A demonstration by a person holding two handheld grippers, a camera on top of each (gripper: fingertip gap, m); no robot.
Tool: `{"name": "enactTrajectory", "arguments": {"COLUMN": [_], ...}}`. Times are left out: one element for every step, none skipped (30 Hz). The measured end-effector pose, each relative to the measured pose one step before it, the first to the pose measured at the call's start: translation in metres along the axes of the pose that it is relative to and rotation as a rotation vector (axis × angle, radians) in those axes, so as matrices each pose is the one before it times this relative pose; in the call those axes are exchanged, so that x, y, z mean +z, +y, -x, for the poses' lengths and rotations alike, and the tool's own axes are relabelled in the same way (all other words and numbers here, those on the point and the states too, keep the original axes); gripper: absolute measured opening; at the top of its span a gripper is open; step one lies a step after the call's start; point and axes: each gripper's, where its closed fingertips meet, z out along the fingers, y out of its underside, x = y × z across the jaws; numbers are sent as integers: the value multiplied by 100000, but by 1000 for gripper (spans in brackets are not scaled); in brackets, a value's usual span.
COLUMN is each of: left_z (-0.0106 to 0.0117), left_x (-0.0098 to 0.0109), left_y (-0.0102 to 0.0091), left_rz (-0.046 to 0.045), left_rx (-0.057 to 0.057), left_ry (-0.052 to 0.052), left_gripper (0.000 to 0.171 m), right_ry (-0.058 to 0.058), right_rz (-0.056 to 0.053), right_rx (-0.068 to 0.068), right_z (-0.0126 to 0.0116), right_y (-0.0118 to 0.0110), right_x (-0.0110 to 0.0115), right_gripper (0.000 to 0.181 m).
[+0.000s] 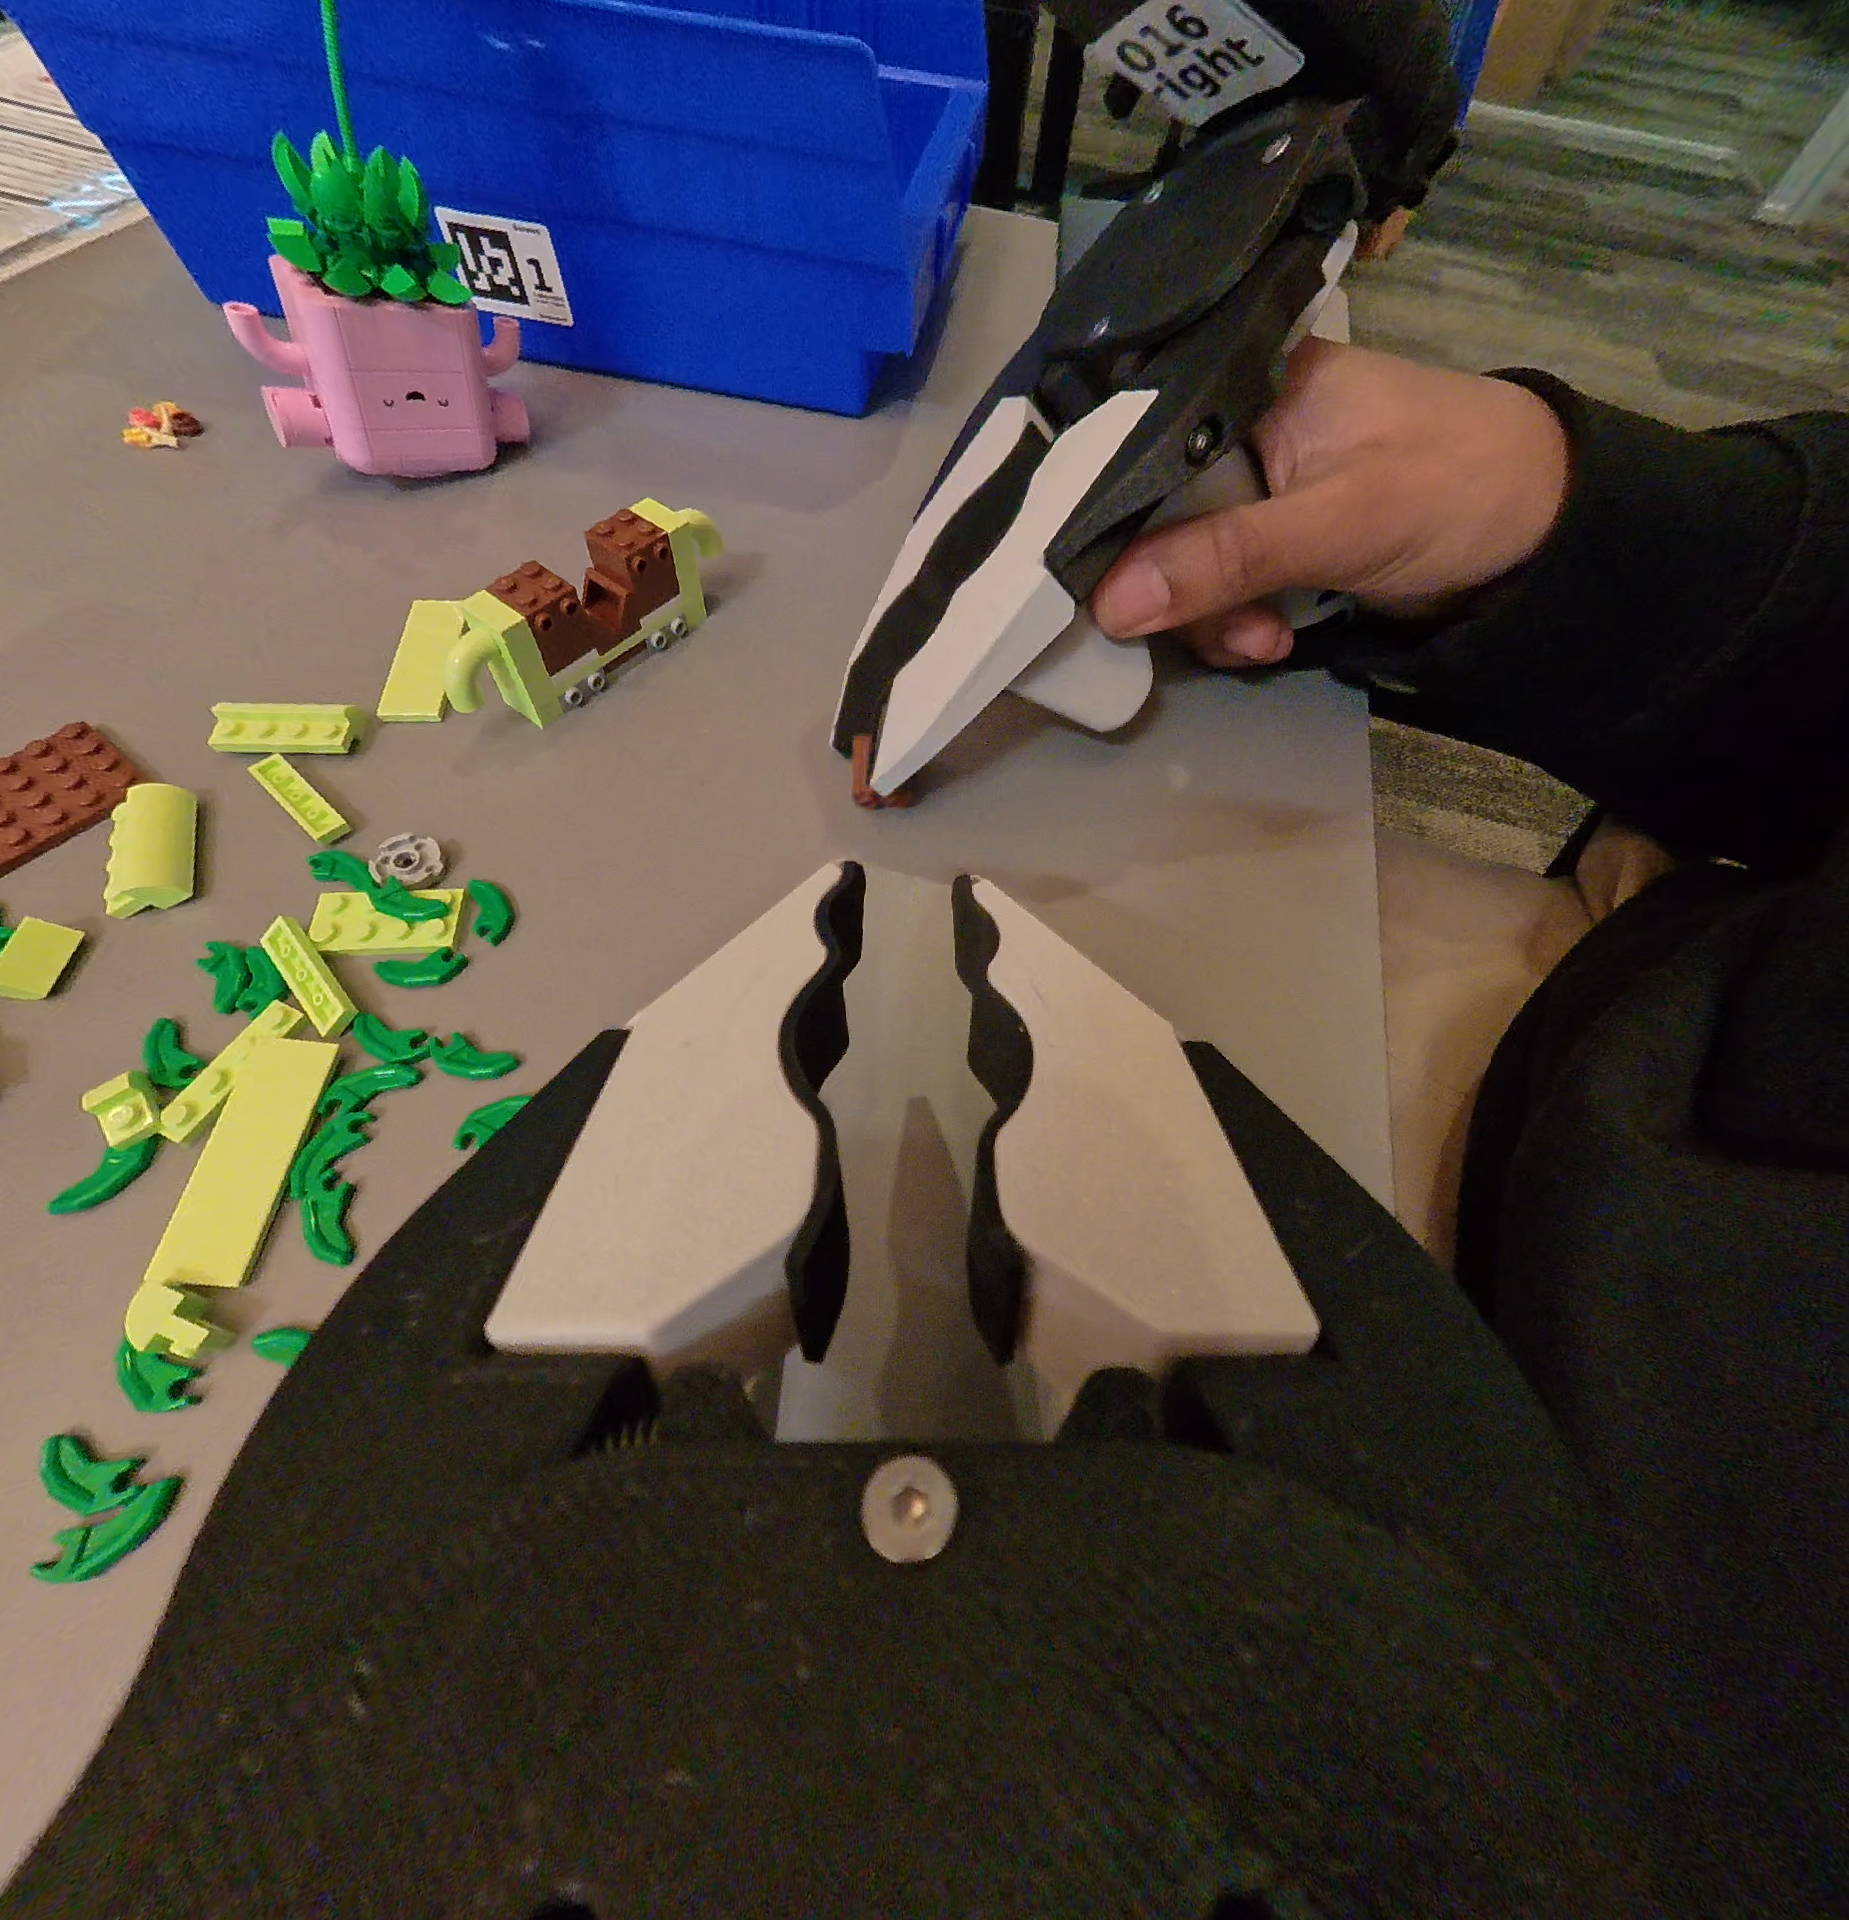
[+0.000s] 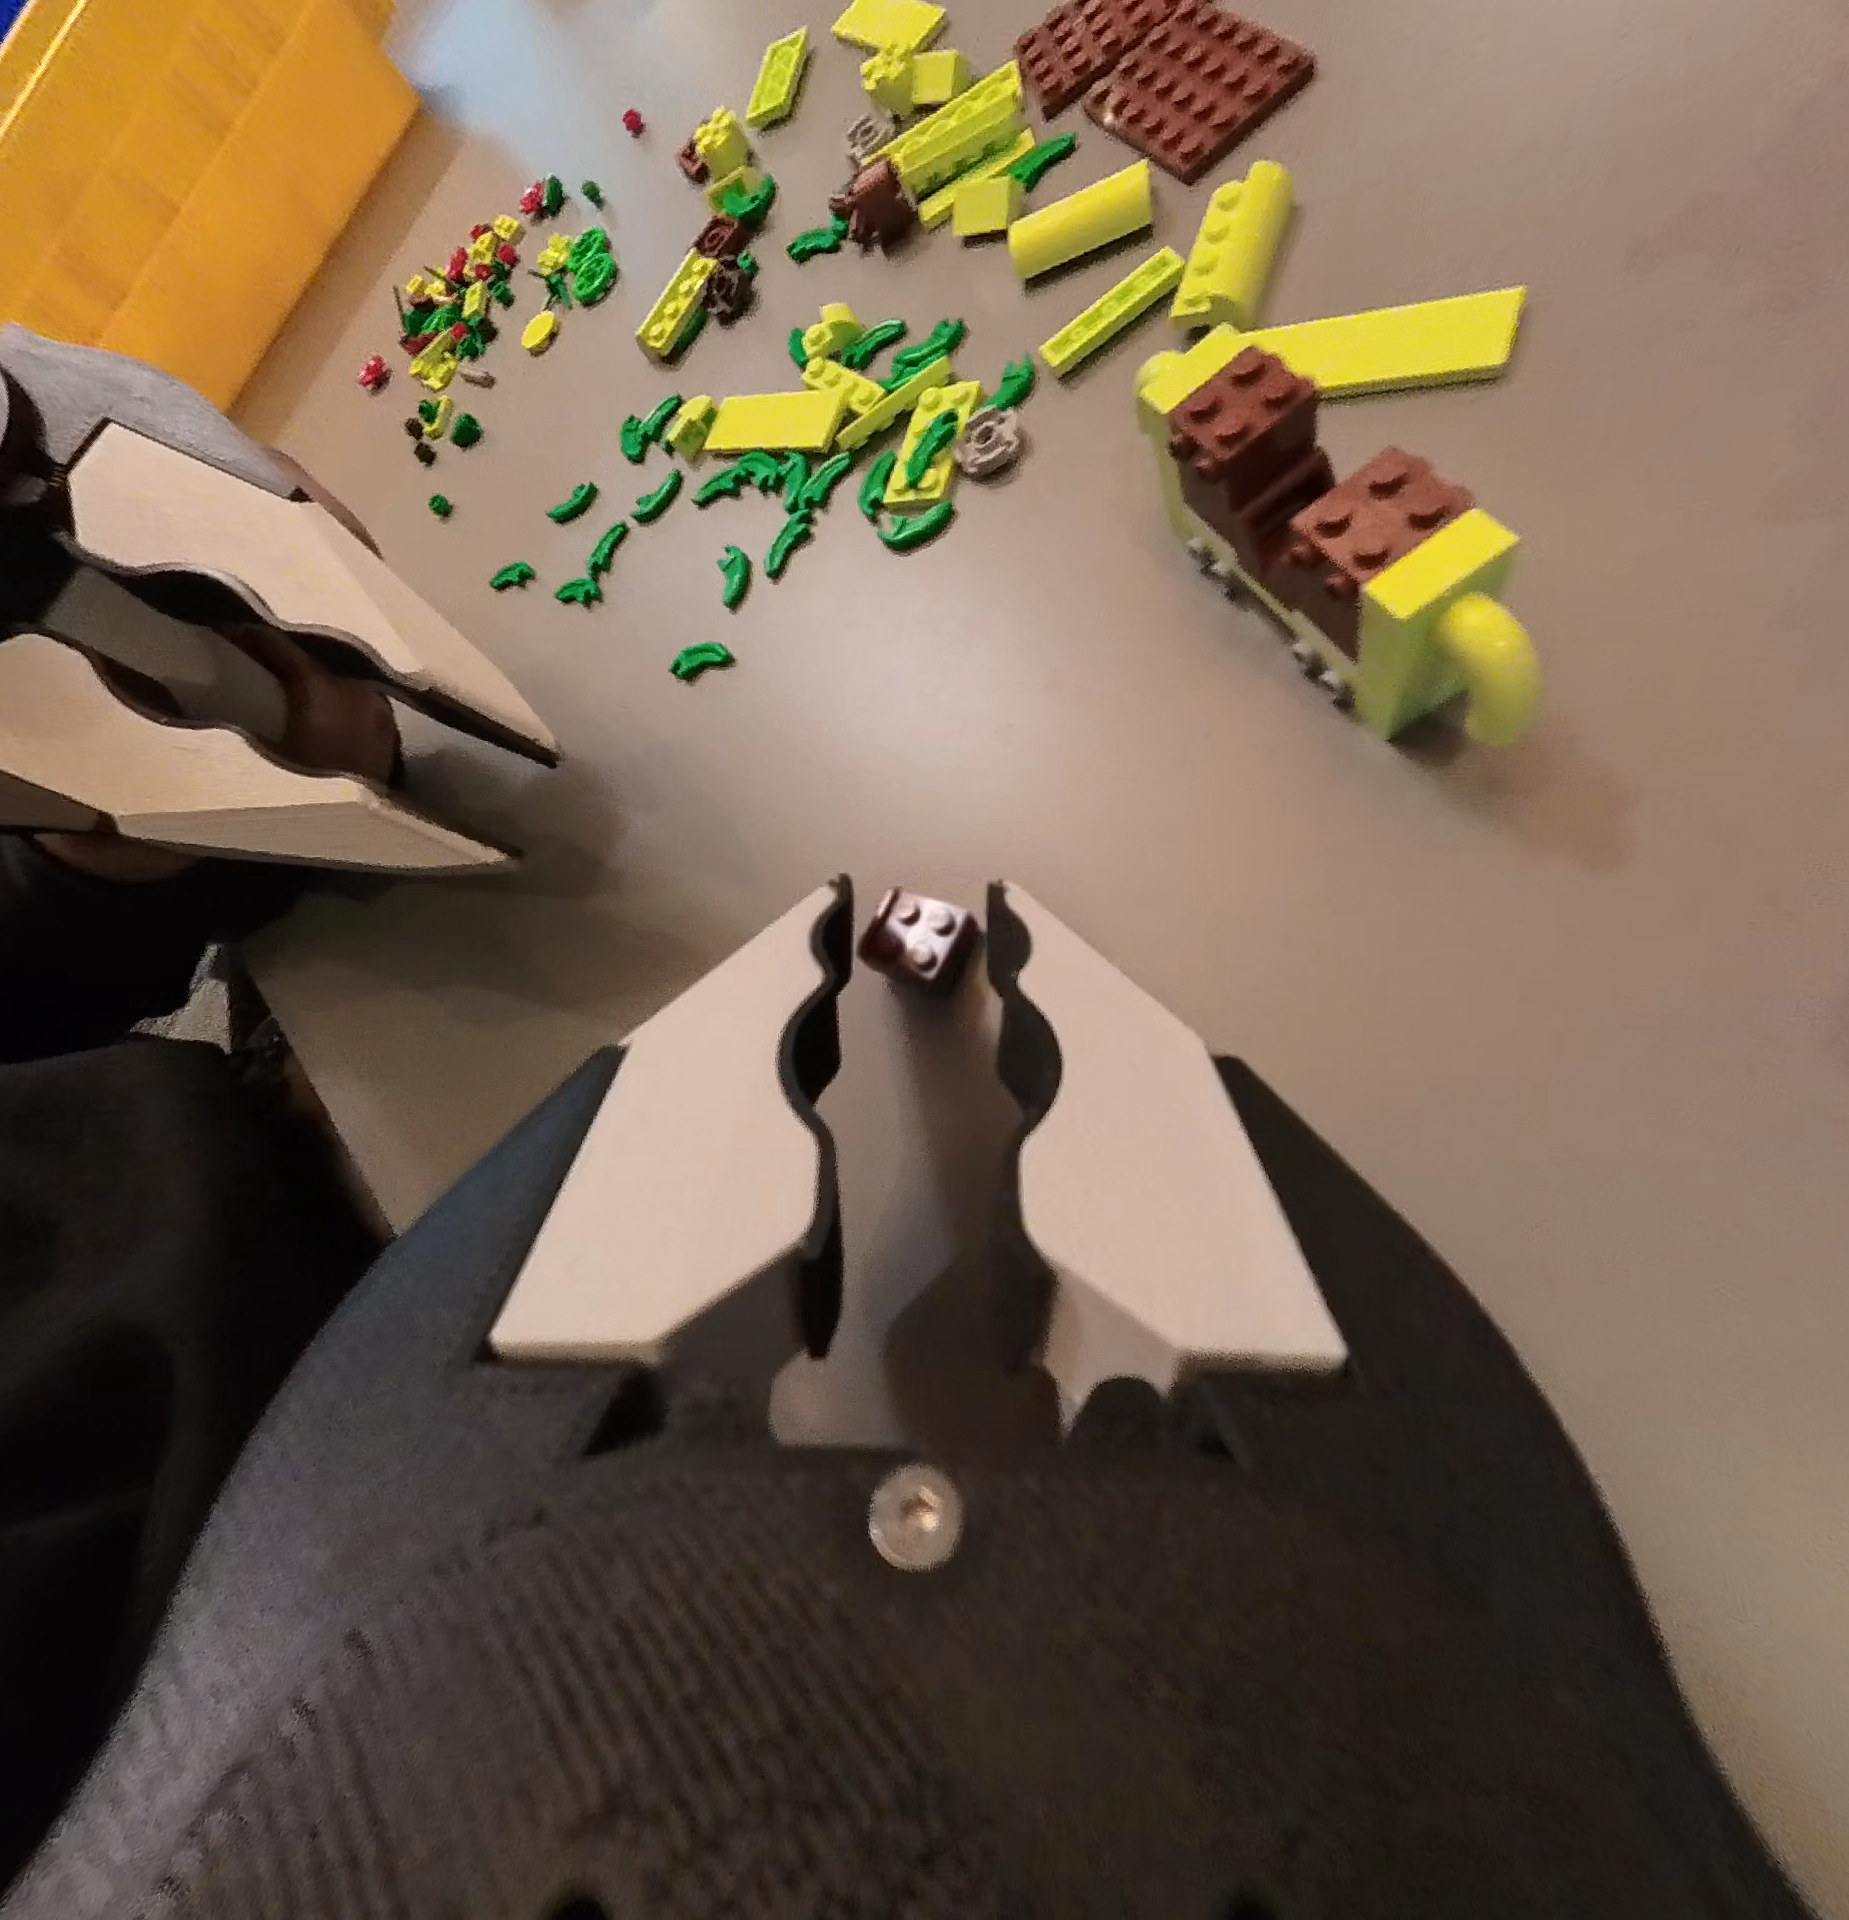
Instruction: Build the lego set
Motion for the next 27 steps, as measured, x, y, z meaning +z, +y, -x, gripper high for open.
{"name": "enactTrajectory", "arguments": {"left_z": [29, 26, 0, 13, 2, 10, 2, 5, -22, -14, -13, -26, -25, -45, -62, -57, -59, -72, -82, -63, -63, -23, -19, -13, 1, 15, 14], "left_x": [8, 18, 24, 26, 21, 23, 21, 38, 30, 49, 39, 56, 55, 64, 66, 67, 64, 63, 57, 48, 49, 17, 8, -6, 3, -14, -16], "left_y": [1, 13, 15, 23, 15, 23, 15, 22, 37, 46, 41, 47, 35, 32, 43, 68, 71, 69, 56, 65, 40, 28, 6, 5, -6, -10, -11], "left_rz": [41, 125, 167, 161, 167, 158, 170, 224, 303, 375, 379, 403, 384, 378, 480, 610, 616, 591, 569, 524, 401, 234, 88, 10, -44, -64, -83], "left_rx": [82, -41, -101, -134, -144, -159, -156, -123, -97, -38, 37, 118, 189, 278, 441, 583, 705, 783, 751, 661, 533, 368, 224, 90, 2, -101, -157], "left_ry": [-215, -75, 102, 70, 134, 146, 132, 168, 218, 174, 107, 130, 90, 74, 70, -20, -102, -125, -6, 1, -4, -102, -94, 50, -4, -50, -2], "left_gripper": [15, 15, 15, 15, 15, 15, 15, 15, 15, 15, 15, 15, 15, 15, 15, 15, 14, 14, 14, 14, 14, 14, 14, 14, 14, 14, 14], "right_ry": [1195, 1104, 512, -498, -886, -1385, -1125, -423, -1002, -1959, -2054, -1543, -450, 576, 420, 522, 1102, 631, 439, 26, -1054, -3939, -7265, -7572, -4392, -149, 517], "right_rz": [-742, -658, -711, -1292, -1990, -2012, -828, 509, 1244, 1539, 977, 541, 502, 782, 1440, 2053, 2349, 2254, 1106, 419, 745, 863, 929, 448, -557, -1794, -2427], "right_rx": [-224, -104, -213, -520, -713, -1361, -1908, -2093, -2136, -1942, -1791, -2028, -2464, -2733, -2652, -2141, -1440, -1208, -1367, -1291, -208, 535, 773, 999, 812, 489, -20], "right_z": [-366, -390, -338, -161, -43, 78, 78, -5, 114, 329, 419, 416, 305, 186, 198, 147, 9, 57, 94, 150, 240, 608, 1041, 1065, 580, -25, -105], "right_y": [-102, -73, -76, -162, -259, -268, -95, 113, 221, 261, 147, 45, 2, 48, 163, 253, 302, 285, 111, 47, 146, 176, 165, 84, -65, -243, -342], "right_x": [-248, -269, -301, -320, -351, -358, -294, -229, -122, -18, 63, 117, 160, 179, 197, 246, 259, 252, 178, 62, 32, 11, 15, 28, -35, -159, -241], "right_gripper": [27, 30, 31, 33, 35, 35, 35, 34, 34, 33, 34, 36, 41, 45, 46, 49, 52, 53, 53, 51, 42, 31, 23, 21, 21, 21, 21]}}
